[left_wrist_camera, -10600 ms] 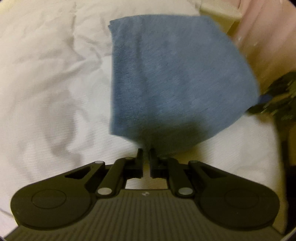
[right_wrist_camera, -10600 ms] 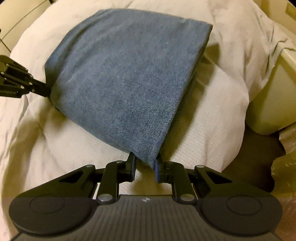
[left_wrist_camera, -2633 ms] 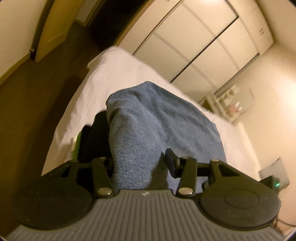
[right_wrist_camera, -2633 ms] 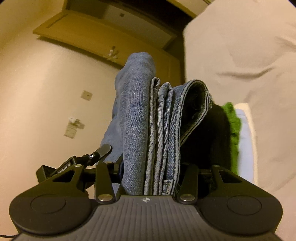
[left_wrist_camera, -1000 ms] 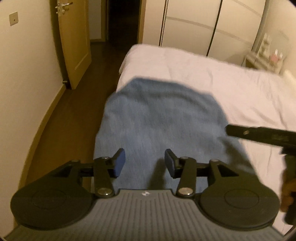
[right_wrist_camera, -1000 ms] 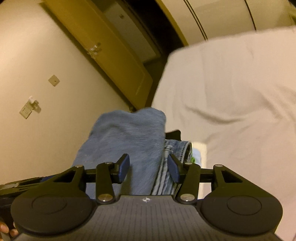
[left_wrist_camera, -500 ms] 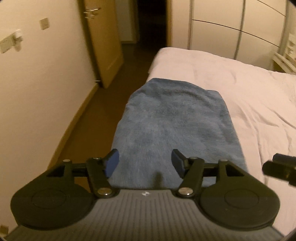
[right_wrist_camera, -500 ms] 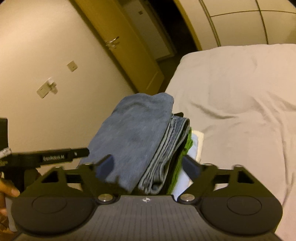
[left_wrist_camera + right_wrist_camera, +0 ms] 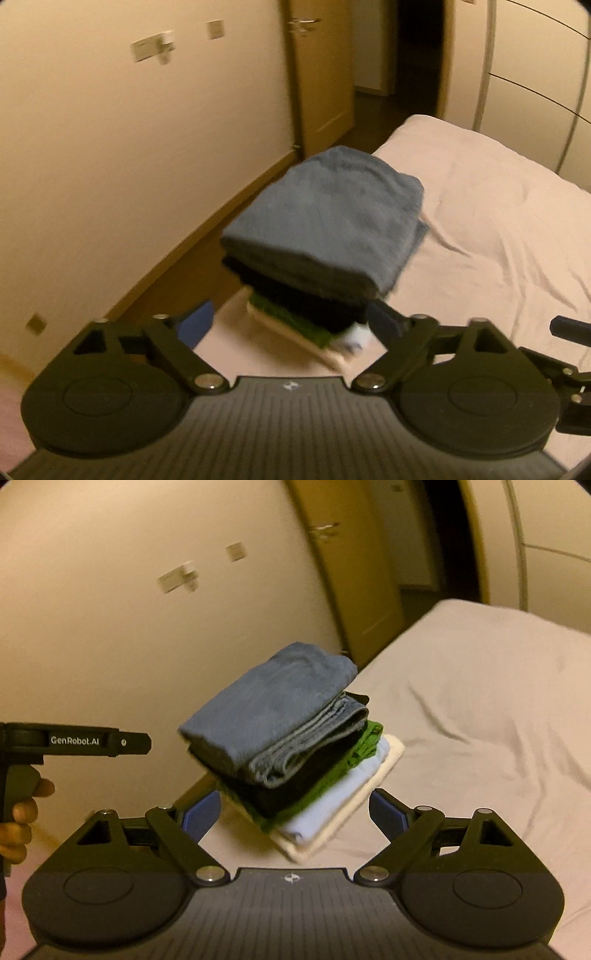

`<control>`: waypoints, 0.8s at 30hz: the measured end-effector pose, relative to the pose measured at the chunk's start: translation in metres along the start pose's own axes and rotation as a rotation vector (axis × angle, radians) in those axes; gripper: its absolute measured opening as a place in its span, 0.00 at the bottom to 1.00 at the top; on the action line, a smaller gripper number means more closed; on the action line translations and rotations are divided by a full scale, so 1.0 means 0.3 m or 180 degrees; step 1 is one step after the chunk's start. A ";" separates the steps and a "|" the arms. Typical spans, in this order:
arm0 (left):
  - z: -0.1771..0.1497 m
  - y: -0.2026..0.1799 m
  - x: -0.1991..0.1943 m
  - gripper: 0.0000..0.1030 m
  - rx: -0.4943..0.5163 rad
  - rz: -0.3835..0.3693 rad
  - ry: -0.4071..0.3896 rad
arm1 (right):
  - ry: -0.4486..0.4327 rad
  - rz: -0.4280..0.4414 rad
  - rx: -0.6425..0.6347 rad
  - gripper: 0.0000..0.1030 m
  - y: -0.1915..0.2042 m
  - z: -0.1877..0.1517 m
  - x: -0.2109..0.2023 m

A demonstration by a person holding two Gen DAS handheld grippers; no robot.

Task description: Fold clothes

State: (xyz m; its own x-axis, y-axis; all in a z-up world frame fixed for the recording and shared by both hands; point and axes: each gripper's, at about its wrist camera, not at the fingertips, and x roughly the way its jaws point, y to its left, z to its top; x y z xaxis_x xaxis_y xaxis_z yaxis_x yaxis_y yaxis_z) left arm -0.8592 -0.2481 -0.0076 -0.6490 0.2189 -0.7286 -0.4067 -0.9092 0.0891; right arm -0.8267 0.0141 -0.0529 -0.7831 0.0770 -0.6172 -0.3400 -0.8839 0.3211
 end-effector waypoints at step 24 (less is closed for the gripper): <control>-0.349 -0.057 -0.386 0.99 -0.0190 0.0040 0.0023 | -0.0405 -0.0164 -0.0528 1.00 0.062 -0.172 -0.465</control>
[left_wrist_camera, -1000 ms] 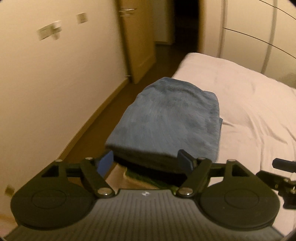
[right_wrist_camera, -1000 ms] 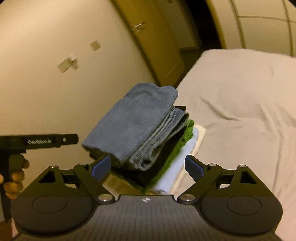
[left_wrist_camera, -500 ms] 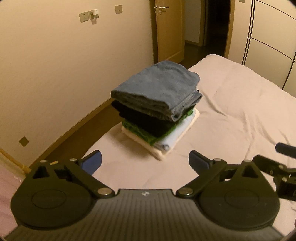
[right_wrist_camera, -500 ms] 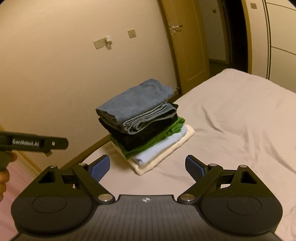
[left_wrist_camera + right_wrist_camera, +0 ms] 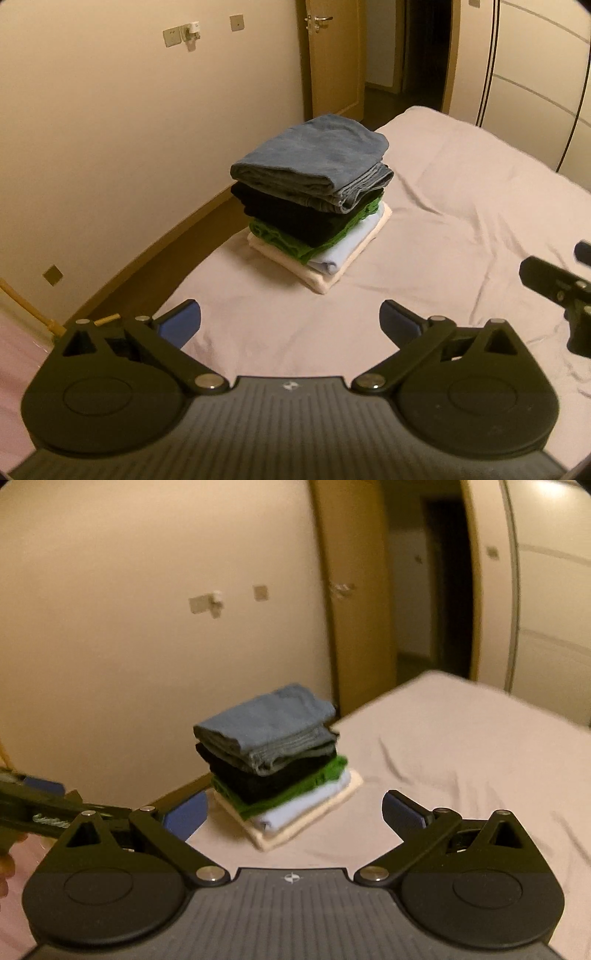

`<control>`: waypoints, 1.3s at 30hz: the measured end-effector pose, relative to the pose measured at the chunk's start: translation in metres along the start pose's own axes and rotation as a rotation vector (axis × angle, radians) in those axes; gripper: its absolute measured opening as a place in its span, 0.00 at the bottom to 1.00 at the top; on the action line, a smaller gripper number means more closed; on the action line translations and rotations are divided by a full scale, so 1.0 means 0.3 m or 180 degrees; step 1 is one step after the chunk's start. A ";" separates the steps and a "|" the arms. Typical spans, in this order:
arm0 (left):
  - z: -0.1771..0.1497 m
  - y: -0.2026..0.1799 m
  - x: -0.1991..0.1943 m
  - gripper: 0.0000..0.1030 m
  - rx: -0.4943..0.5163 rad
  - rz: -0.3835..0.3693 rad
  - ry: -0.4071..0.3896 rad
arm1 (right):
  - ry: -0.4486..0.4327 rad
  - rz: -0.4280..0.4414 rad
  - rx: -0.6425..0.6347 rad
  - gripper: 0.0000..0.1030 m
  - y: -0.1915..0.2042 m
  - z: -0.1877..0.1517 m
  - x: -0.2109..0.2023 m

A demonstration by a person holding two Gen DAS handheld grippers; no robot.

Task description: Fold clothes

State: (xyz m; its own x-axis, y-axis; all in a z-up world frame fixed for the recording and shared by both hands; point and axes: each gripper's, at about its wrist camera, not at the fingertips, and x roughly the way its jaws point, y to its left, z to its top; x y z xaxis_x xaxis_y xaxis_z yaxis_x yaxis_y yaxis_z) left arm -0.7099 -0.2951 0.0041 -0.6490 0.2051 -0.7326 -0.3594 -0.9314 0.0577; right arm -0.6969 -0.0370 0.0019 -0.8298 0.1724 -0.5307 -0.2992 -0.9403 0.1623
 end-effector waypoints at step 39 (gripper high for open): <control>-0.256 -0.561 -0.112 0.99 -0.1080 0.0793 0.0225 | 0.1060 0.0640 -0.0565 1.00 -0.447 -0.080 0.072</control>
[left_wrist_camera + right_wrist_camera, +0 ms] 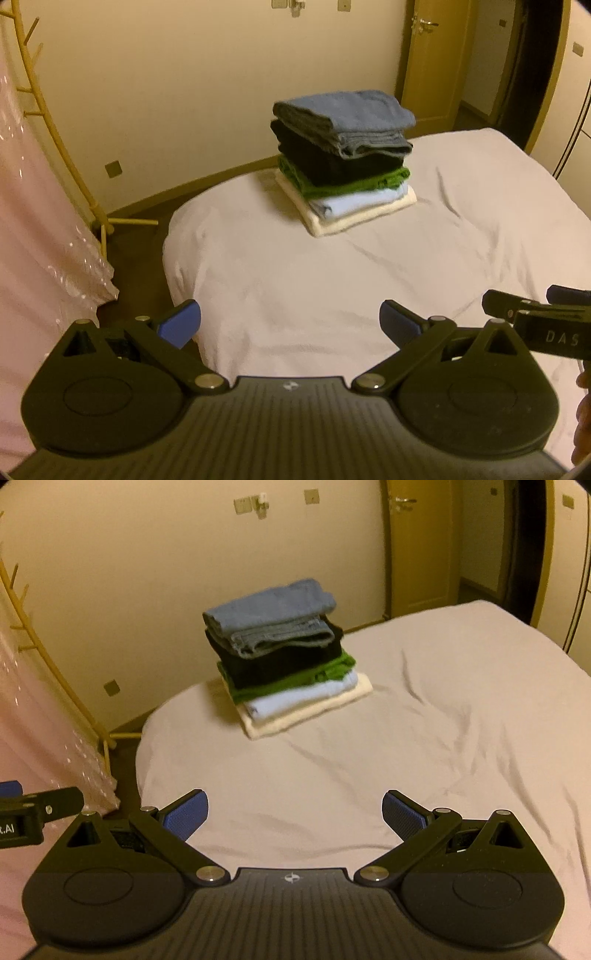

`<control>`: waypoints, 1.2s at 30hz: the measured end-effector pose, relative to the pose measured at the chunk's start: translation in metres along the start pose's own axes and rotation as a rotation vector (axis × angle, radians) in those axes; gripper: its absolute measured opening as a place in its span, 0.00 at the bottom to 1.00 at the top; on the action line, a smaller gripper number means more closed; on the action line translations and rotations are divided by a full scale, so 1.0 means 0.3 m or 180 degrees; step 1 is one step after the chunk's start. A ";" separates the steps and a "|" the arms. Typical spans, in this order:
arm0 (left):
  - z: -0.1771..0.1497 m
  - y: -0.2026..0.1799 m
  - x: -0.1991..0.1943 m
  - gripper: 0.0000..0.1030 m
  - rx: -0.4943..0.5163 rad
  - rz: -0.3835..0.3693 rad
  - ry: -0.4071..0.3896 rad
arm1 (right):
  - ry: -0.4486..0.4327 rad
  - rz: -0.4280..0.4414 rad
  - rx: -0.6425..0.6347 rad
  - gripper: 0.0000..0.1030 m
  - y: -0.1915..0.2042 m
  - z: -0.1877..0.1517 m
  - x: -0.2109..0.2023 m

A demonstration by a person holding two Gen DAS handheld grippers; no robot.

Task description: Fold clothes

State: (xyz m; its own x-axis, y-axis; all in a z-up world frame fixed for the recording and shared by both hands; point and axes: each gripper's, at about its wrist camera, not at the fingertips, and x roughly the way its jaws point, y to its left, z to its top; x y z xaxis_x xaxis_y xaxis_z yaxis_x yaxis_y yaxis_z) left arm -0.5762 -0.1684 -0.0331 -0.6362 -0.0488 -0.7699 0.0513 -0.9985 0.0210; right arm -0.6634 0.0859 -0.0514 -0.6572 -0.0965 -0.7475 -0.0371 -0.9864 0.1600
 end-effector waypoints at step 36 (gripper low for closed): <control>-0.062 -0.200 0.159 0.99 -0.0123 0.0206 0.0266 | 0.0371 0.0119 -0.0047 1.00 -0.222 -0.055 0.133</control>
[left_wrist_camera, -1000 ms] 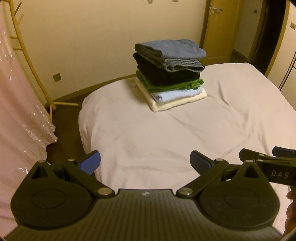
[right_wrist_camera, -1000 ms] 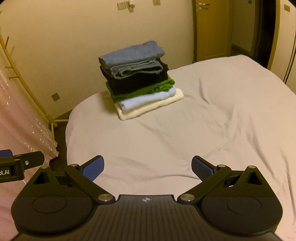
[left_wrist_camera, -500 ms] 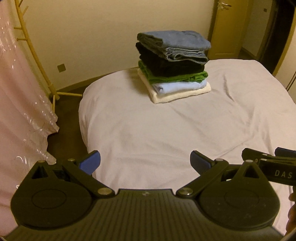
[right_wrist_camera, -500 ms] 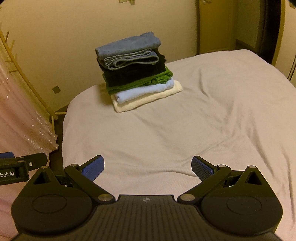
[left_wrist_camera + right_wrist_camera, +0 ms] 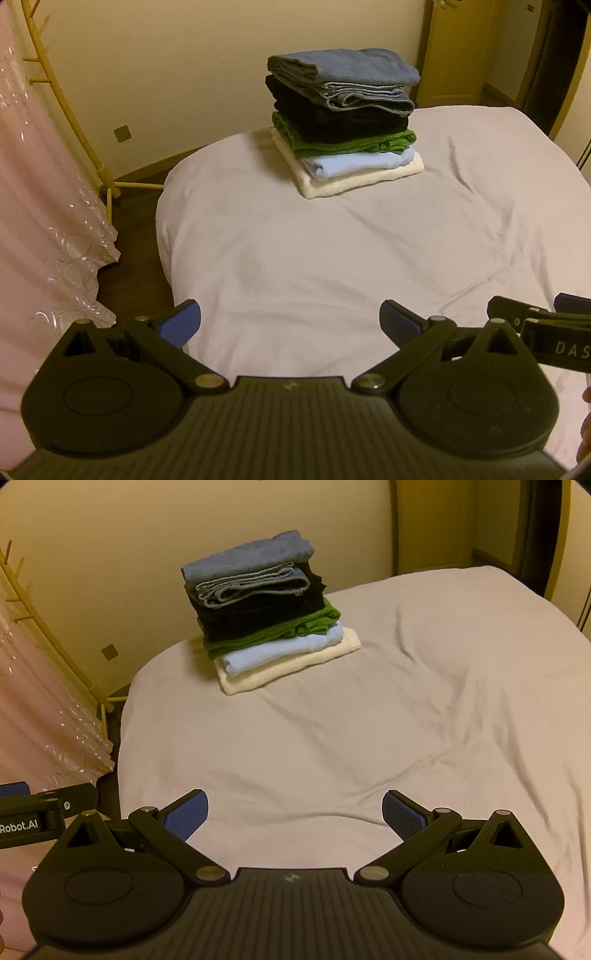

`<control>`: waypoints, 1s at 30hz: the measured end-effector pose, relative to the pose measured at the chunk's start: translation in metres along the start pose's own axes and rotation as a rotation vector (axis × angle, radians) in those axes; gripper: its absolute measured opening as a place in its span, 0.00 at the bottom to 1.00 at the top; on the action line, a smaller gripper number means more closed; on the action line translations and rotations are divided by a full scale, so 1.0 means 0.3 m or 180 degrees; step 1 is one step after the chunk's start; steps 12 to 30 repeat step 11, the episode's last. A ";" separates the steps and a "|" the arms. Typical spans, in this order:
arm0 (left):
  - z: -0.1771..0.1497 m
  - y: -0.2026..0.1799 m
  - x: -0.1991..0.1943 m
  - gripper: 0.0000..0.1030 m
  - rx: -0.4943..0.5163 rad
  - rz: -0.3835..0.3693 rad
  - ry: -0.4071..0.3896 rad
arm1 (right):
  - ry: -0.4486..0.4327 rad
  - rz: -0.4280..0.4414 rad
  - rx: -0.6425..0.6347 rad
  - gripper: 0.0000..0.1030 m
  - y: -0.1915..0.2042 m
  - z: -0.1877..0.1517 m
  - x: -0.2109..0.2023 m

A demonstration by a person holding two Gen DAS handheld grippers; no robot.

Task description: Fold clothes

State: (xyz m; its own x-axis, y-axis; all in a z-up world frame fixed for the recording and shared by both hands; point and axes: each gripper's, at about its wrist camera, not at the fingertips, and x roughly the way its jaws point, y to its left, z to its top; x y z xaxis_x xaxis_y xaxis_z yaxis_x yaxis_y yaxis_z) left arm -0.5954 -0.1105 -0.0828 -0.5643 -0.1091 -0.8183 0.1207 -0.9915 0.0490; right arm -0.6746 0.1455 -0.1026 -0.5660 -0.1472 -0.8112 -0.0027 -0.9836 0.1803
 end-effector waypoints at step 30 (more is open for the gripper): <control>0.016 -0.013 -0.013 0.99 0.0058 0.0018 -0.0090 | -0.0019 -0.0002 0.0050 1.00 -0.004 0.005 -0.005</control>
